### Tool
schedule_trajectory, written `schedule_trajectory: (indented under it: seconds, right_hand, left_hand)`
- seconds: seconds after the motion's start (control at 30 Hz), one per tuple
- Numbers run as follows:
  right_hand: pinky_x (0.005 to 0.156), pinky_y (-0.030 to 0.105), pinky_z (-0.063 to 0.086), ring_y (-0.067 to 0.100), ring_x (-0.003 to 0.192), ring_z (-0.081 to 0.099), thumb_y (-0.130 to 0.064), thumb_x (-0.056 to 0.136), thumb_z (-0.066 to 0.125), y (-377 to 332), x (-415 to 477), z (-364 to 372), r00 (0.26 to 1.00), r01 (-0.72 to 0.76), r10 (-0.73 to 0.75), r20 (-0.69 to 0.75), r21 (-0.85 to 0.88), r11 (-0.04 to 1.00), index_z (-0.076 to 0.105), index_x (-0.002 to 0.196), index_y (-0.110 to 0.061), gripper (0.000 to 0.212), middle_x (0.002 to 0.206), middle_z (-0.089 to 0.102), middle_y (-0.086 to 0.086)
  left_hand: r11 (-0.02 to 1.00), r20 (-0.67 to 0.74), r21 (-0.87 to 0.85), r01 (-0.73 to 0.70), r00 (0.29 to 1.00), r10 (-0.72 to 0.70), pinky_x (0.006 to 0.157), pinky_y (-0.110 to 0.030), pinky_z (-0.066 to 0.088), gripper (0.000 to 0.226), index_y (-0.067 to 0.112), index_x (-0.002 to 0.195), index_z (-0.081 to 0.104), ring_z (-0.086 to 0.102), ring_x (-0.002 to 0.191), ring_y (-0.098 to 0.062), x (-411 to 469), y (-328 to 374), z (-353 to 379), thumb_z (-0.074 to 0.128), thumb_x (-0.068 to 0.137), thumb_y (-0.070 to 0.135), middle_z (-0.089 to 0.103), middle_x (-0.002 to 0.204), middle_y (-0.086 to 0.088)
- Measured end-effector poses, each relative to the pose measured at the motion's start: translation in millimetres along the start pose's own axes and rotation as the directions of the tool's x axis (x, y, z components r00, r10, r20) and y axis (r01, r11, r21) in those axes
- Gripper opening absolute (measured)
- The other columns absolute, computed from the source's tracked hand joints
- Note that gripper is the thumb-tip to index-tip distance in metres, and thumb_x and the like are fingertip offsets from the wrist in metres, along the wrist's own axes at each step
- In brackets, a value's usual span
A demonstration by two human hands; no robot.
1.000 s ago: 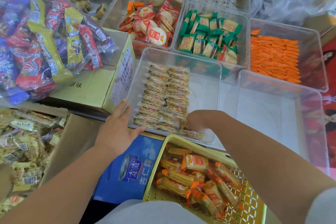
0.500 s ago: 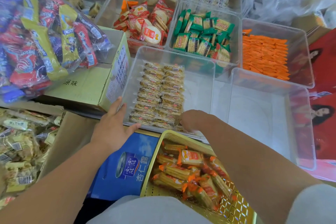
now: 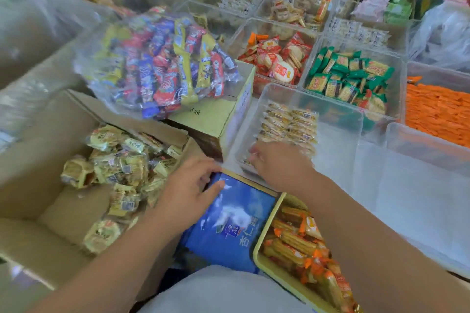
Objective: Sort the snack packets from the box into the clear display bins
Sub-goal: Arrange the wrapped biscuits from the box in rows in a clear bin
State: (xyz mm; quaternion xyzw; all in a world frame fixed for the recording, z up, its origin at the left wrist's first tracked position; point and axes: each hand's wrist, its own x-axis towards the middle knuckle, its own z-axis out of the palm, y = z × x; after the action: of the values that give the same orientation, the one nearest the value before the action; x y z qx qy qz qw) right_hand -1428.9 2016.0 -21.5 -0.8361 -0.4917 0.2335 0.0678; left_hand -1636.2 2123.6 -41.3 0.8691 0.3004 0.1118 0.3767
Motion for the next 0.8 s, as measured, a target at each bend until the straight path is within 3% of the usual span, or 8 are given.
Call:
schedule_trajectory:
  seconds: [0.1, 0.17, 0.27, 0.37, 0.47, 0.6, 0.7, 0.8]
  right_hand:
    - [0.089, 0.036, 0.047, 0.022, 0.115, 0.057, -0.039, 0.103, 0.047, -72, -7, 22, 0.972, 0.232, -0.225, -0.066, 0.11, 0.967, 0.063, 0.129, -0.028, 0.032, 0.122, 0.067, -0.002]
    - [0.095, 0.039, 0.047, 0.021, 0.11, 0.056, -0.036, 0.102, 0.05, -118, -9, 44, 0.937, 0.349, -0.342, -0.076, 0.128, 0.928, 0.067, 0.122, -0.024, 0.029, 0.117, 0.069, 0.0]
    - [0.099, 0.043, 0.04, 0.024, 0.108, 0.052, -0.037, 0.1, 0.05, -175, -5, 81, 0.889, 0.456, -0.456, -0.034, 0.016, 0.89, 0.067, 0.108, -0.019, 0.027, 0.106, 0.066, 0.001]
    - [0.108, 0.045, 0.029, 0.027, 0.12, 0.043, -0.043, 0.098, 0.048, -212, 3, 114, 0.902, 0.431, -0.43, 0.029, -0.071, 0.899, 0.064, 0.102, -0.021, 0.027, 0.106, 0.063, 0.0]
    - [0.117, 0.052, 0.013, 0.026, 0.128, 0.044, -0.051, 0.095, 0.037, -231, 8, 135, 0.933, 0.36, -0.355, 0.065, -0.218, 0.907, 0.069, 0.107, -0.025, 0.044, 0.114, 0.066, -0.003]
    - [0.106, 0.041, 0.023, 0.018, 0.11, 0.053, -0.063, 0.092, 0.029, -233, 8, 142, 0.961, 0.269, -0.275, 0.02, -0.281, 0.921, 0.069, 0.106, -0.032, 0.052, 0.098, 0.068, -0.012]
    - [0.1, 0.036, 0.027, 0.015, 0.098, 0.053, -0.06, 0.091, 0.037, -234, 6, 144, 0.973, 0.218, -0.231, -0.011, -0.289, 0.932, 0.069, 0.098, -0.034, 0.042, 0.087, 0.064, -0.016]
    - [0.097, 0.036, 0.03, 0.016, 0.091, 0.054, -0.057, 0.087, 0.04, -239, 7, 145, 0.981, 0.177, -0.192, -0.02, -0.301, 0.937, 0.069, 0.094, -0.034, 0.037, 0.081, 0.063, -0.015]
  left_hand:
    - [0.998, -0.123, 0.024, 0.056, 0.991, -0.053, 0.074, -0.012, 0.044, 0.016, 0.022, 0.104, 0.074, 0.059, 0.086, -0.003, -38, -32, -44, 0.078, 0.089, 0.024, 0.064, 0.108, 0.01]
    - [0.983, -0.154, 0.071, 0.168, 0.976, -0.156, 0.069, -0.007, 0.042, 0.017, 0.026, 0.105, 0.072, 0.059, 0.083, 0.0, -54, -62, -70, 0.079, 0.09, 0.022, 0.063, 0.106, 0.011]
    - [0.904, -0.058, 0.226, 0.364, 0.931, -0.36, 0.075, -0.019, 0.044, 0.036, 0.033, 0.124, 0.064, 0.057, 0.09, -0.003, -67, -114, -106, 0.075, 0.09, 0.038, 0.06, 0.12, 0.012]
    - [0.839, 0.108, 0.347, 0.418, 0.871, -0.479, 0.089, -0.032, 0.051, 0.058, 0.032, 0.139, 0.056, 0.061, 0.101, -0.015, -74, -169, -138, 0.075, 0.087, 0.051, 0.059, 0.133, 0.007]
    - [0.806, 0.282, 0.442, 0.394, 0.792, -0.541, 0.09, -0.03, 0.053, 0.074, 0.035, 0.147, 0.048, 0.068, 0.105, -0.015, -71, -216, -159, 0.074, 0.083, 0.062, 0.064, 0.133, 0.004]
    - [0.825, 0.455, 0.492, 0.28, 0.725, -0.517, 0.095, -0.026, 0.041, 0.092, 0.025, 0.157, 0.036, 0.053, 0.134, -0.021, -44, -256, -165, 0.075, 0.082, 0.062, 0.048, 0.156, 0.001]
    - [0.847, 0.492, 0.492, 0.201, 0.739, -0.461, 0.106, -0.035, 0.044, 0.101, 0.02, 0.161, 0.026, 0.049, 0.138, -0.027, -17, -266, -154, 0.077, 0.082, 0.056, 0.042, 0.159, -0.006]
    - [0.888, 0.461, 0.419, 0.19, 0.798, -0.388, 0.103, -0.039, 0.048, 0.099, 0.019, 0.16, 0.028, 0.056, 0.129, -0.027, -3, -269, -137, 0.08, 0.082, 0.051, 0.048, 0.154, -0.007]
